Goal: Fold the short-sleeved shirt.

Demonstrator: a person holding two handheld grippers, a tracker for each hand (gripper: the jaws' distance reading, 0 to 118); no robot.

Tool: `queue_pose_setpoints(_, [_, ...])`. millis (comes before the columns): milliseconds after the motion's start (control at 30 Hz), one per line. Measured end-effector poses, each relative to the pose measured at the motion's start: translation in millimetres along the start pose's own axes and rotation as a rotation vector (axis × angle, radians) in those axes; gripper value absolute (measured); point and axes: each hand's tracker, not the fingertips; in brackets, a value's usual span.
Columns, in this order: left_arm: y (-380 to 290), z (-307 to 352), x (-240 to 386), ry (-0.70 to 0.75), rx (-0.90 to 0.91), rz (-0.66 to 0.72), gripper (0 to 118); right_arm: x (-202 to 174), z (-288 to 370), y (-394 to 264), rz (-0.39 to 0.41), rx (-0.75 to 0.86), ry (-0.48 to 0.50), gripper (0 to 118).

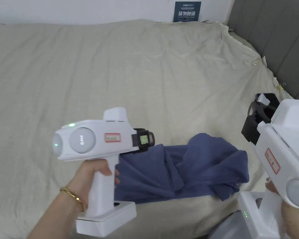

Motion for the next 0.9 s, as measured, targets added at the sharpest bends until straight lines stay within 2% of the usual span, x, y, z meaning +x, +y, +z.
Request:
queue_pose_setpoints(67, [4.1, 10.2, -25.6, 0.006, -0.002, 0.014, 56, -3.1, -1.2, 1.5, -0.004, 0.005, 0.005, 0])
queue_pose_setpoints(100, [1.0, 14.0, -35.5, -0.009, -0.015, 0.049, 56, -4.7, -1.9, 2.2, -0.002, 0.006, 0.009, 0])
queue_pose_setpoints(200, [-4.6, 19.1, -73.5, -0.041, -0.081, 0.126, 98, -8.9, -4.3, 3.3, 0.008, 0.004, 0.020, 0])
queue_pose_setpoints(233, [-10.3, 20.5, -81.9, -0.031, -0.092, 0.149, 106, -9.9, -4.8, 3.4, 0.014, 0.002, 0.023, 0])
queue_pose_setpoints(300, [-17.6, 21.9, -104.2, -0.043, -0.109, 0.200, 112, -11.2, -5.6, 3.1, 0.022, 0.000, 0.025, 0])
queue_pose_setpoints(400, [-29.4, 22.8, -131.8, -0.036, -0.142, 0.293, 112, -12.5, -6.7, 2.7, 0.041, -0.008, 0.024, 0])
queue_pose_setpoints(500, [-39.7, 21.7, -149.6, -0.042, -0.163, 0.319, 112, -13.3, -9.3, 2.3, 0.049, -0.022, 0.016, 0])
queue_pose_setpoints(667, [-55.4, 5.8, -163.3, -0.160, -0.255, 0.398, 107, -19.8, -14.6, 1.2, 0.078, -0.048, 0.008, 0])
queue_pose_setpoints(767, [-57.2, -3.1, -167.2, -0.240, -0.259, 0.390, 106, -22.8, -17.2, 1.2, 0.090, -0.059, 0.007, 0])
queue_pose_setpoints(833, [-57.4, -9.7, -168.7, -0.251, -0.275, 0.404, 95, -25.1, -18.7, 0.7, 0.097, -0.066, 0.004, 0])
queue_pose_setpoints(867, [-56.7, -11.4, -169.4, -0.263, -0.272, 0.416, 80, -26.3, -19.6, 0.1, 0.100, -0.070, 0.003, 0])
queue_pose_setpoints(900, [-56.4, -13.8, -170.1, -0.266, -0.273, 0.423, 56, -27.3, -20.4, -0.5, 0.102, -0.073, 0.001, 0])
